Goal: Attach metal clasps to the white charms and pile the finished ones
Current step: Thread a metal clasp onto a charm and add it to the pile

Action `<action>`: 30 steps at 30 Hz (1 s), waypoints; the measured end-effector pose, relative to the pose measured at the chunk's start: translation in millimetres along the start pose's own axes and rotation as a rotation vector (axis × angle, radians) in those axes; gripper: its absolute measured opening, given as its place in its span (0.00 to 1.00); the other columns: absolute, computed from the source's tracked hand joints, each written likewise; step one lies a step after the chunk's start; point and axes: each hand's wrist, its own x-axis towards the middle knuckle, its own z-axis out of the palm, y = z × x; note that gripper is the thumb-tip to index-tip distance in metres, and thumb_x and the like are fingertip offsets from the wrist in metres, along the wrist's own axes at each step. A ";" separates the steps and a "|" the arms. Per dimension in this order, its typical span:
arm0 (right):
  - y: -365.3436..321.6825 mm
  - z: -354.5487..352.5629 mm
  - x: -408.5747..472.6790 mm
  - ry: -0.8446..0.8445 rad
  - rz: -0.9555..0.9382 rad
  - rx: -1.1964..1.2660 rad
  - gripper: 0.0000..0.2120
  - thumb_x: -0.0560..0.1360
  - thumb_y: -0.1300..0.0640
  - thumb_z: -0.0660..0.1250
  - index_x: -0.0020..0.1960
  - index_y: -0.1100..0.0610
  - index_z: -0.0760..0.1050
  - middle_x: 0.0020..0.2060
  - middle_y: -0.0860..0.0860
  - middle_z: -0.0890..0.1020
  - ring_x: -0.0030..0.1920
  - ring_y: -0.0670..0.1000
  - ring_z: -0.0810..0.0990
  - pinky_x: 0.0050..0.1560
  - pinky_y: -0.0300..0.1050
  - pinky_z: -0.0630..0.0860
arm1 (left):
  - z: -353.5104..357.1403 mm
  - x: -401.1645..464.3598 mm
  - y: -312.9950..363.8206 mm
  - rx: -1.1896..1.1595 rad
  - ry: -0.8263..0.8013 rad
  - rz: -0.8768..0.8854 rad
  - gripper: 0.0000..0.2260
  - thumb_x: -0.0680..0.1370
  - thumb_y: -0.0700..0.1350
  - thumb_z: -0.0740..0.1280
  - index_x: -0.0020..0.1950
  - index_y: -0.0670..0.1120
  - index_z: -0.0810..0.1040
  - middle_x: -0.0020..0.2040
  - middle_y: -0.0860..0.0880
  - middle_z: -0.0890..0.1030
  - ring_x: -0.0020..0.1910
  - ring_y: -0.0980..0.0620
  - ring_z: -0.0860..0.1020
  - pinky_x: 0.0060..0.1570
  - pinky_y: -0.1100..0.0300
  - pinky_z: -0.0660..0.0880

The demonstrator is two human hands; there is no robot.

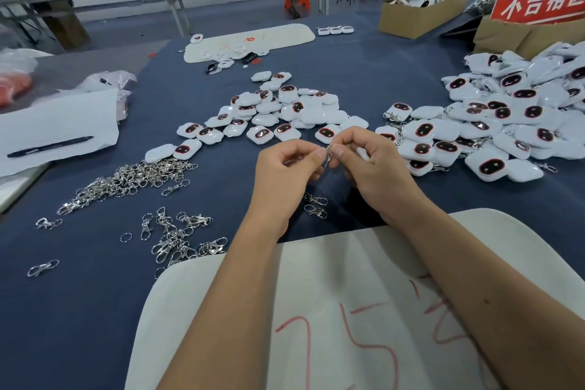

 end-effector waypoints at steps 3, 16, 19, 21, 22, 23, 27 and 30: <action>-0.1 -1.3 0.7 -0.028 -0.009 0.021 0.09 0.84 0.63 0.64 0.46 0.54 0.78 0.36 0.46 0.82 0.34 0.40 0.75 0.36 0.29 0.70 | 0.8 -0.9 0.2 -0.024 -0.042 -0.015 0.04 0.79 0.38 0.71 0.45 0.40 0.84 0.37 0.49 0.84 0.36 0.55 0.78 0.41 0.61 0.77; 4.0 -2.8 1.1 -0.101 -0.034 0.053 0.06 0.83 0.60 0.64 0.49 0.55 0.77 0.35 0.46 0.80 0.34 0.43 0.72 0.34 0.30 0.68 | -0.4 -1.2 2.6 -0.178 -0.125 -0.039 0.05 0.80 0.35 0.69 0.48 0.34 0.83 0.38 0.45 0.83 0.35 0.54 0.76 0.40 0.62 0.76; 4.1 -2.3 0.6 -0.113 -0.050 0.061 0.06 0.83 0.59 0.64 0.48 0.53 0.77 0.34 0.43 0.79 0.33 0.44 0.70 0.33 0.30 0.67 | -1.6 -1.3 3.0 -0.172 -0.133 -0.023 0.04 0.79 0.34 0.69 0.46 0.37 0.83 0.38 0.45 0.84 0.35 0.54 0.77 0.40 0.62 0.77; 3.5 -2.1 0.1 -0.111 -0.060 0.053 0.06 0.83 0.60 0.64 0.49 0.54 0.77 0.33 0.42 0.78 0.33 0.43 0.70 0.33 0.30 0.67 | -2.5 -1.6 3.2 -0.156 -0.136 -0.006 0.05 0.79 0.34 0.69 0.45 0.39 0.84 0.37 0.46 0.84 0.35 0.54 0.77 0.40 0.63 0.77; 2.8 -2.1 -0.4 -0.110 -0.066 0.049 0.06 0.84 0.61 0.64 0.49 0.55 0.77 0.33 0.41 0.78 0.33 0.42 0.70 0.33 0.30 0.67 | -2.7 -1.9 3.4 -0.143 -0.132 0.009 0.05 0.79 0.34 0.69 0.45 0.39 0.84 0.37 0.46 0.84 0.35 0.54 0.78 0.40 0.63 0.77; 1.8 -2.1 -0.9 -0.107 -0.077 0.041 0.06 0.84 0.62 0.63 0.49 0.56 0.77 0.32 0.40 0.77 0.33 0.42 0.70 0.34 0.29 0.67 | -2.7 -2.3 3.5 -0.121 -0.125 0.028 0.05 0.79 0.34 0.69 0.45 0.38 0.84 0.37 0.46 0.84 0.35 0.54 0.78 0.40 0.63 0.77; -2.4 -0.4 -3.1 -0.054 -0.168 -0.074 0.06 0.83 0.66 0.63 0.49 0.61 0.76 0.33 0.37 0.76 0.35 0.40 0.71 0.38 0.29 0.67 | -0.4 -4.0 5.2 -0.009 -0.074 0.108 0.04 0.77 0.38 0.71 0.45 0.38 0.84 0.42 0.39 0.85 0.38 0.51 0.79 0.44 0.54 0.79; -5.8 0.8 -4.0 -0.026 -0.223 -0.131 0.06 0.83 0.68 0.63 0.49 0.63 0.76 0.34 0.37 0.76 0.36 0.40 0.73 0.41 0.30 0.67 | 1.3 -5.4 7.3 0.028 -0.047 0.121 0.04 0.75 0.42 0.72 0.44 0.42 0.85 0.44 0.39 0.85 0.40 0.46 0.78 0.46 0.46 0.79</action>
